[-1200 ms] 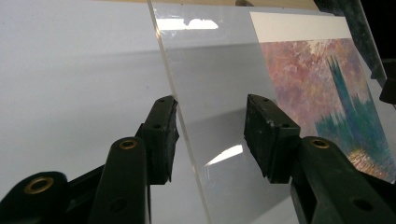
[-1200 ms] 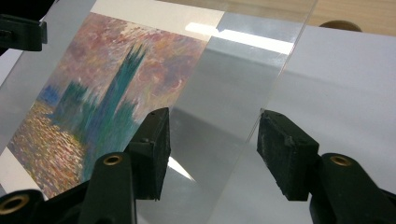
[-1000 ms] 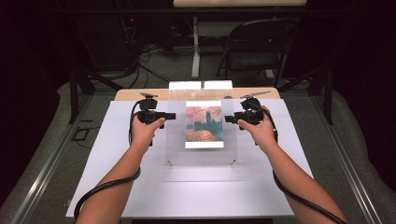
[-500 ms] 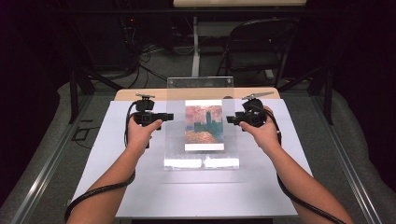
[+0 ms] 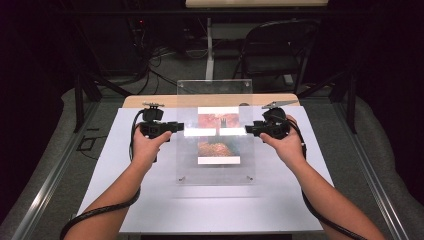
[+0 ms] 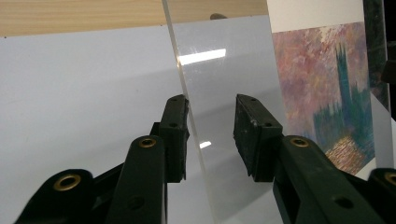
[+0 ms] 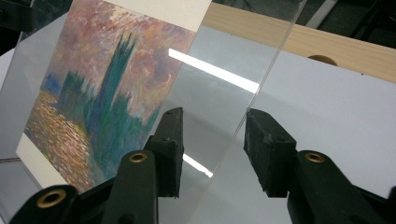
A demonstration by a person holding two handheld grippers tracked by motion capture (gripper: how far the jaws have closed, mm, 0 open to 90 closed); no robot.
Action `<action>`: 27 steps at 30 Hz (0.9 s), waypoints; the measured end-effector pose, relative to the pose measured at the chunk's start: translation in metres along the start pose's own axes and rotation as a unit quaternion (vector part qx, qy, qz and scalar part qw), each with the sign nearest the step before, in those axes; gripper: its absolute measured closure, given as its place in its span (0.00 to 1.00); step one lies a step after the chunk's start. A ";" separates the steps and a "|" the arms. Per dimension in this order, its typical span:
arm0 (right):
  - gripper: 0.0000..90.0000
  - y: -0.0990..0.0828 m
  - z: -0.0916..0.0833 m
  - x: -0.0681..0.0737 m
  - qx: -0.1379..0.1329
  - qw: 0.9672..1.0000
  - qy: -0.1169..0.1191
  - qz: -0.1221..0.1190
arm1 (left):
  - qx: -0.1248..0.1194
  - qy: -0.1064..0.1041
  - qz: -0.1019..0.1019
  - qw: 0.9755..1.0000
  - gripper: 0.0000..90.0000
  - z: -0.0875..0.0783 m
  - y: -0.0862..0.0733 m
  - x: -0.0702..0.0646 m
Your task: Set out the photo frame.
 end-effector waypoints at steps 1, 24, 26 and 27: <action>0.65 0.000 -0.002 0.000 0.001 1.000 0.000 -0.001 | -0.001 -0.001 0.001 1.000 0.73 -0.001 0.000 -0.001; 0.77 -0.010 -0.038 0.016 -0.018 0.999 0.029 -0.021 | -0.029 -0.021 0.033 0.999 0.83 -0.038 -0.012 -0.021; 0.78 -0.011 -0.041 0.017 -0.017 0.999 0.030 -0.022 | -0.031 -0.019 0.036 0.999 0.83 -0.040 -0.013 -0.022; 0.78 -0.012 -0.043 0.018 -0.018 0.999 0.030 -0.023 | -0.031 -0.021 0.038 0.999 0.84 -0.042 -0.014 -0.023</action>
Point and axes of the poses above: each handheld gripper's, and its own axes: z roughly forward along the jaws, y roughly out of its top, x roughly to its left, the point moved 7 cm from there along z, roughly forward along the jaws, and after that the axes turned 11 degrees about z, right-handed, at the moved point
